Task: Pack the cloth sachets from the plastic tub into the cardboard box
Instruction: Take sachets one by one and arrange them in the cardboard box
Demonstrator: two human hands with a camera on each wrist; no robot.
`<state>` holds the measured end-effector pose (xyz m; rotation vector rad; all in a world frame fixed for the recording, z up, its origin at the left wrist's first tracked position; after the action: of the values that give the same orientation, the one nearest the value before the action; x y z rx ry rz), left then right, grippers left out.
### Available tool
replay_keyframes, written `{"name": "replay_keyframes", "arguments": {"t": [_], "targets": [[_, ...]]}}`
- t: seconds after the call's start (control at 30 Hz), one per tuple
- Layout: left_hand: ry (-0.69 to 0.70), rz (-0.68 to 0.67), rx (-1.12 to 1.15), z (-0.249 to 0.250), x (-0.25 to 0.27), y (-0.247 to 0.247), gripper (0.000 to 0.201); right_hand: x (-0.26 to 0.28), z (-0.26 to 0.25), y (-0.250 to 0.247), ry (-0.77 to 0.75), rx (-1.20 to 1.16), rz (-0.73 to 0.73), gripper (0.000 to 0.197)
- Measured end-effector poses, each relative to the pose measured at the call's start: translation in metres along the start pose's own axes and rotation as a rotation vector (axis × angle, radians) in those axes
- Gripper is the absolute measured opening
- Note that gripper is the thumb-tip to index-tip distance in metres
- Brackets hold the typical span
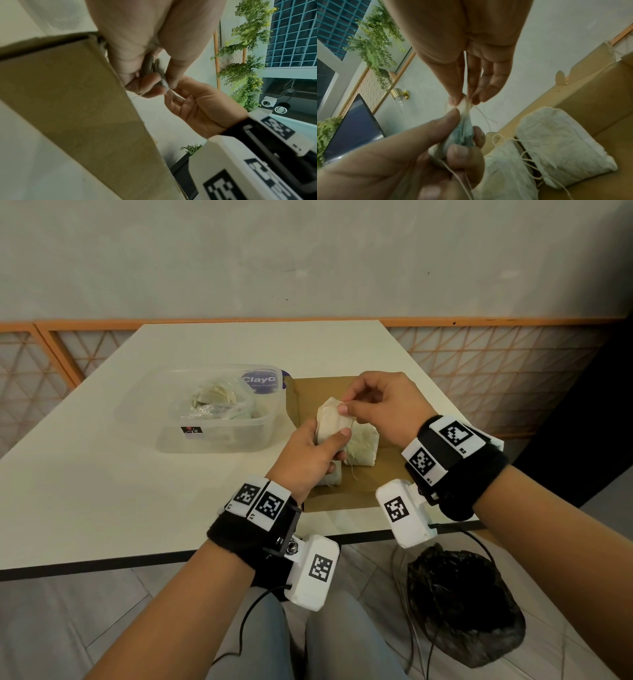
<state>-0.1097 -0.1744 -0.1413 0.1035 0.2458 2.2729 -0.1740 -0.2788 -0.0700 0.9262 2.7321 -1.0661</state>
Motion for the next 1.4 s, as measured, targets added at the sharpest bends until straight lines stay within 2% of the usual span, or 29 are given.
{"name": "replay_keyframes", "arguments": {"t": [0.03,0.13,0.23,0.33,0.43,0.53,0.6,0.73,0.83,0.9,1.0,1.13,1.4], "targets": [[-0.002,-0.002,-0.006,0.0,0.0,0.0,0.033,-0.001,0.001,0.001,0.016,0.019,-0.016,0.014],[-0.01,0.002,-0.018,0.001,0.001,0.0,0.032,-0.003,0.005,0.005,0.067,0.101,-0.096,0.035],[-0.013,-0.005,-0.03,0.001,0.002,0.001,0.031,-0.003,0.002,0.01,0.051,0.227,-0.196,0.026],[0.019,0.008,-0.092,0.004,0.003,0.0,0.026,-0.004,-0.002,0.003,0.068,0.208,-0.234,0.014],[0.147,0.123,-0.085,0.015,0.003,-0.008,0.019,-0.007,0.002,-0.018,0.109,0.179,-0.224,0.01],[0.224,0.29,0.025,0.02,0.001,-0.023,0.028,-0.01,0.011,-0.036,0.124,0.267,-0.248,0.012],[0.227,0.352,-0.006,0.016,0.0,-0.03,0.036,-0.01,0.016,-0.041,0.127,0.354,-0.288,0.013],[0.116,0.366,-0.168,0.002,-0.003,-0.032,0.052,-0.009,0.024,-0.047,0.16,0.587,-0.411,0.015],[-0.006,0.314,-0.155,-0.009,-0.005,-0.036,0.055,-0.003,0.028,-0.043,0.185,0.739,-0.587,0.017],[-0.044,0.311,-0.132,-0.015,-0.006,-0.039,0.053,-0.002,0.034,-0.037,0.209,0.805,-0.655,0.01],[-0.055,0.324,-0.076,-0.018,-0.005,-0.041,0.049,-0.008,0.045,-0.027,0.22,0.863,-0.594,0.011],[-0.058,0.314,-0.065,-0.019,-0.006,-0.041,0.048,-0.021,0.057,-0.026,0.257,0.914,-0.489,0.03],[-0.062,0.31,-0.065,-0.02,-0.007,-0.043,0.046,-0.026,0.058,-0.027,0.281,0.918,-0.418,0.033]]}}
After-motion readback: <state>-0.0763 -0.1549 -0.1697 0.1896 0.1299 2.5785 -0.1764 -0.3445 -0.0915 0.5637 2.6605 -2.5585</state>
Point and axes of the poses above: each hand's wrist, its own x-axis away from the middle knuckle, its own y-axis out of the palm, z = x × y, the point moved 5 cm from there along -x, towards the middle knuckle, and after that the axes turned 7 degrees about x, right-handed, at the moved point
